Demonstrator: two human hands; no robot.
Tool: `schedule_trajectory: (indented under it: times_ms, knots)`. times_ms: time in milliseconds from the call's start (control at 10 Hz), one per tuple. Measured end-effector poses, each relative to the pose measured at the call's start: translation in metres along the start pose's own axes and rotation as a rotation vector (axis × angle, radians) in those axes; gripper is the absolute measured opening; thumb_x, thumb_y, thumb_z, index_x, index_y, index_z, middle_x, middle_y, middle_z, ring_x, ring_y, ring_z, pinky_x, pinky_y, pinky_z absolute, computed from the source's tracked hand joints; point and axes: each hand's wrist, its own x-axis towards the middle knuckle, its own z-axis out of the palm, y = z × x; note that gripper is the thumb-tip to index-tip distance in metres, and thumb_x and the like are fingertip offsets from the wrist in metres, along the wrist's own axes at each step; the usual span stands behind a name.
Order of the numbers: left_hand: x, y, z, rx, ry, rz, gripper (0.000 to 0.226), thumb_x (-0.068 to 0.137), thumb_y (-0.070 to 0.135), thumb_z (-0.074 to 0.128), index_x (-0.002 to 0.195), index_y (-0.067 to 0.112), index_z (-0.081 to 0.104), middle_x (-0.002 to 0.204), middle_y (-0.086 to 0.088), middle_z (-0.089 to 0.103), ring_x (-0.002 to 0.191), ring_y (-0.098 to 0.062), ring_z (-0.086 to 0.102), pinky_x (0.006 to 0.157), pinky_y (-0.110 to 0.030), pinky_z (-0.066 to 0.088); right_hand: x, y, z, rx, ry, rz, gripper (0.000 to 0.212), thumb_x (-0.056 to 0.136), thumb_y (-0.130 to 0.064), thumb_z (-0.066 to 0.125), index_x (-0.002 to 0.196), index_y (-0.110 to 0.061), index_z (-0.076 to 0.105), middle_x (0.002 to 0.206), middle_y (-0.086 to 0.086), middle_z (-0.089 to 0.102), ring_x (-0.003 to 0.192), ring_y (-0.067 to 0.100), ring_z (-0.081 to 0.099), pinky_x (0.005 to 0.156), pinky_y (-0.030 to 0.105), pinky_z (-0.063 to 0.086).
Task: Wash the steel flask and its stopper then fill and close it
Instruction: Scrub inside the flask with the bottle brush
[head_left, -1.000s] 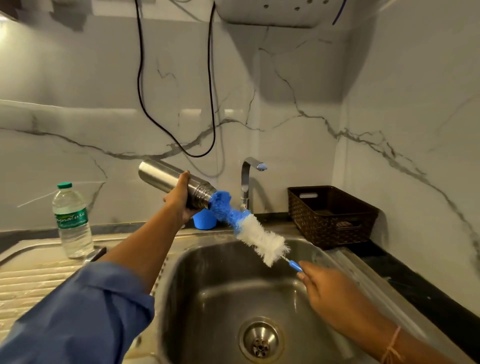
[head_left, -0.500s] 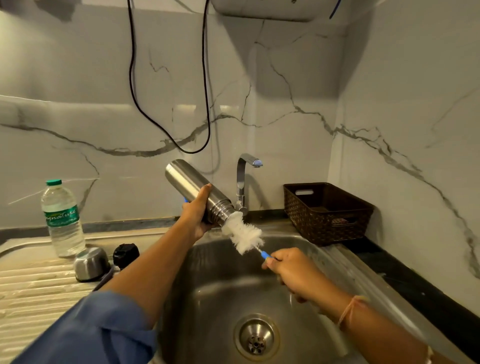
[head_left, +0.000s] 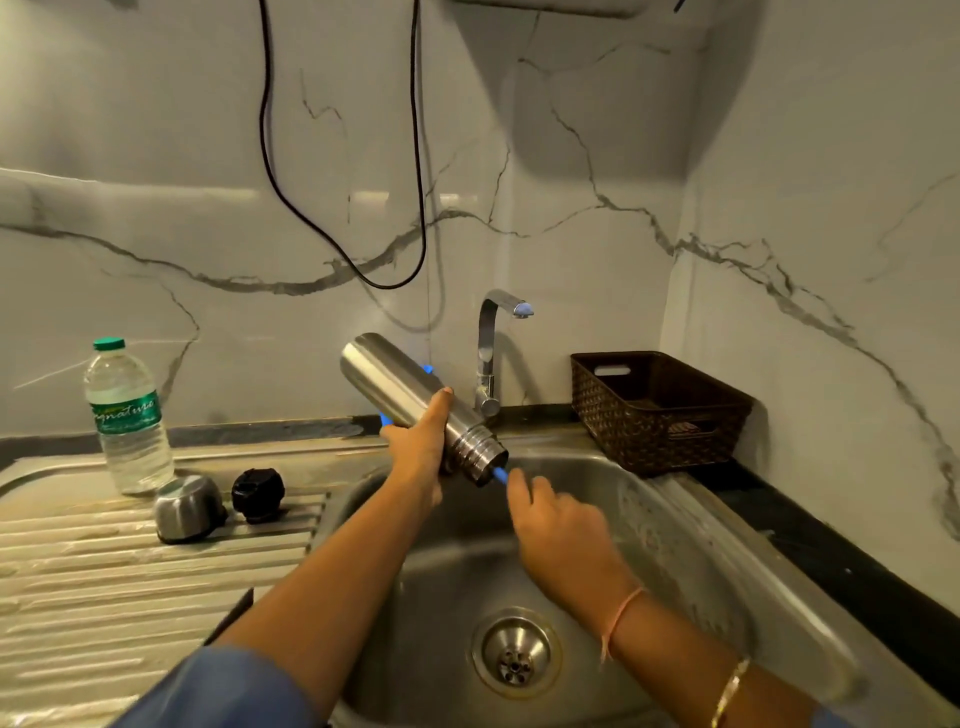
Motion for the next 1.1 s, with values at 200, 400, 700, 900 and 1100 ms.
schedule_trajectory:
  times_ms: [200, 400, 700, 900, 1100]
  knots:
    - [0.001, 0.005, -0.01, -0.019, 0.027, 0.018, 0.065, 0.078, 0.032, 0.073, 0.124, 0.013, 0.031, 0.109, -0.015, 0.056, 0.09, -0.028, 0.063, 0.079, -0.048, 0.055, 0.027, -0.018, -0.017, 1.043, -0.484, 0.359, 0.026, 0.1, -0.026, 0.037, 0.101, -0.011, 0.059, 0.063, 0.001, 0.053, 0.05, 0.013, 0.05, 0.049, 0.029, 0.042]
    - [0.001, 0.004, -0.025, -0.114, 0.092, 0.018, 0.069, 0.075, 0.032, 0.076, 0.124, 0.017, 0.03, 0.112, -0.015, 0.056, 0.097, -0.032, 0.064, 0.083, -0.058, 0.052, 0.034, -0.011, -0.011, 0.717, -0.32, 0.172, 0.024, 0.096, -0.032, 0.049, 0.099, -0.01, 0.057, 0.063, 0.001, 0.052, 0.051, 0.019, 0.053, 0.045, 0.025, 0.031]
    - [-0.013, -0.017, -0.042, -0.082, 0.118, -0.063, 0.078, 0.077, 0.033, 0.074, 0.135, 0.013, 0.025, 0.101, -0.008, 0.054, 0.091, -0.026, 0.061, 0.082, -0.051, 0.053, 0.012, -0.033, -0.005, 0.902, -0.453, 0.377, 0.03, 0.099, -0.033, 0.039, 0.077, -0.016, 0.05, 0.062, 0.002, 0.051, 0.051, 0.018, 0.049, 0.049, 0.026, 0.037]
    - [-0.023, 0.001, -0.037, -0.136, 0.118, -0.052, 0.076, 0.077, 0.028, 0.075, 0.133, 0.014, 0.026, 0.107, -0.012, 0.055, 0.09, -0.028, 0.064, 0.079, -0.052, 0.055, 0.009, -0.024, -0.007, 0.254, -0.063, 0.014, 0.026, 0.095, -0.033, 0.04, 0.088, -0.016, 0.058, 0.07, 0.003, 0.054, 0.053, 0.019, 0.053, 0.046, 0.029, 0.038]
    - [-0.024, 0.014, -0.043, -0.104, 0.11, -0.027, 0.072, 0.077, 0.028, 0.076, 0.127, 0.013, 0.027, 0.101, -0.012, 0.055, 0.083, -0.025, 0.064, 0.077, -0.049, 0.055, 0.014, -0.034, -0.018, 0.568, -0.226, 0.073, 0.03, 0.099, -0.028, 0.037, 0.088, -0.013, 0.061, 0.06, 0.003, 0.056, 0.05, 0.02, 0.051, 0.043, 0.027, 0.028]
